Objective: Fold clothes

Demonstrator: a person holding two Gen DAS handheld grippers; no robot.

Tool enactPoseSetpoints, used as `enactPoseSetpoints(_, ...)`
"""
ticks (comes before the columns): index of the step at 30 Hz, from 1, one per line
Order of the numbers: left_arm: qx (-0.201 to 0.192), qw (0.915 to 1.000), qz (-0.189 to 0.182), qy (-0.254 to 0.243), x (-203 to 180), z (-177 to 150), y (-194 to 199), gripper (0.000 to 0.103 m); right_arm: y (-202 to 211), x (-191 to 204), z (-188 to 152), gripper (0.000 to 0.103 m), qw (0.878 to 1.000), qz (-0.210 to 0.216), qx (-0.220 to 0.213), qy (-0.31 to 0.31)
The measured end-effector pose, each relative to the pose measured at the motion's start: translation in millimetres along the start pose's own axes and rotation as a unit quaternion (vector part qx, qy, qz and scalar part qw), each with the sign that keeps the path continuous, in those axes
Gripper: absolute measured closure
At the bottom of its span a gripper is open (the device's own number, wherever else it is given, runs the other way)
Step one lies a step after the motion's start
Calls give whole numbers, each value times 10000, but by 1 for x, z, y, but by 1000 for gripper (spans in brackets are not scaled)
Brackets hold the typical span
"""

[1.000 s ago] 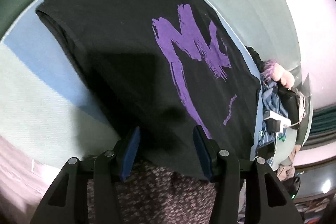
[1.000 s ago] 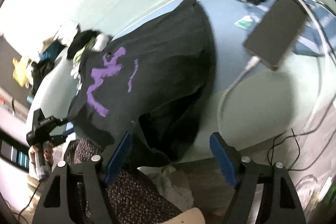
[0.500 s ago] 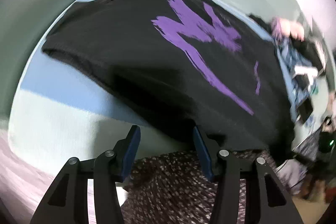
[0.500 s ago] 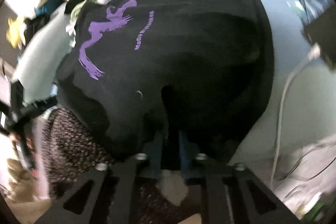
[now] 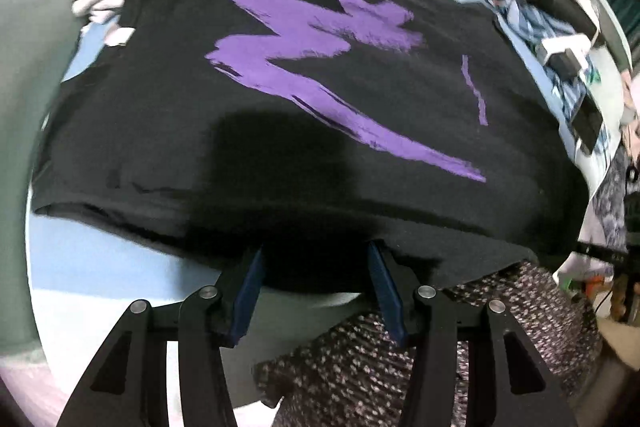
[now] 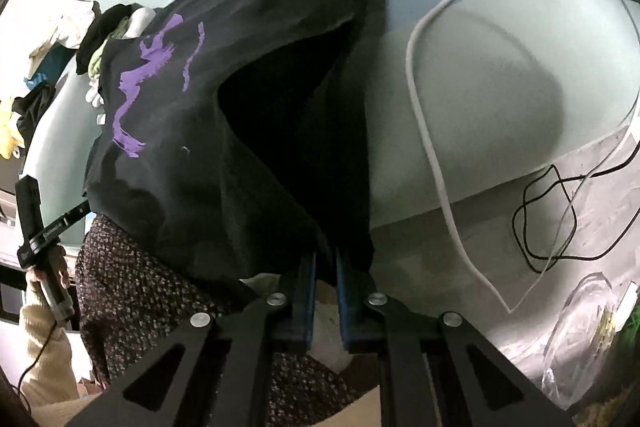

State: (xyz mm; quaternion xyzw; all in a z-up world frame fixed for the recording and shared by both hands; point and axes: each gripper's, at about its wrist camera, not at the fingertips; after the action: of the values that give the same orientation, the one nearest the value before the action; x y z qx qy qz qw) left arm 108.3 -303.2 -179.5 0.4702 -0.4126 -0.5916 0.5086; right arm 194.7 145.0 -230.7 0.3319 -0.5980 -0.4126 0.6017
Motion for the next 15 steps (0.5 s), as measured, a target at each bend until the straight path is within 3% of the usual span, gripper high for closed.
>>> enactPoseSetpoints(6,248,9994,-91,-245,3,12,-8,50,-2,3,3,85,10000,57,14,51)
enactPoseSetpoints(8,261,9993,-137,-223,5,14,-8,50,-3,4,3,69,10000,79,9,60)
enactPoseSetpoints(10,171,9995,-147,-199,4,10,-6,51,-2,5,4,64,9999,111,-8,71)
enactPoseSetpoints(12,-177,9993,-321,-60,4,0,1,77,1,7,4,55,9998,156,-81,91)
enactPoseSetpoints(13,-315,9985,-447,66,6,-7,1,80,4,10,3,48,9997,156,-150,112)
enactPoseSetpoints(15,-555,9953,-717,352,10,-21,0,84,9,14,4,45,9993,189,-270,159)
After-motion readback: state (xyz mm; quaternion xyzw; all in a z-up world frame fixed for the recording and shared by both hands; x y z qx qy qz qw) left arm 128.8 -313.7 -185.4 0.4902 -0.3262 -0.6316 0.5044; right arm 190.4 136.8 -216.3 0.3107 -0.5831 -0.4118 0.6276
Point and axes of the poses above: each gripper's, at about its wrist camera, not at the fingertips, and y roughly against the way its jaws point, x to its left, z to its top, and after that the axes turned 10 degrees about x, right-handed
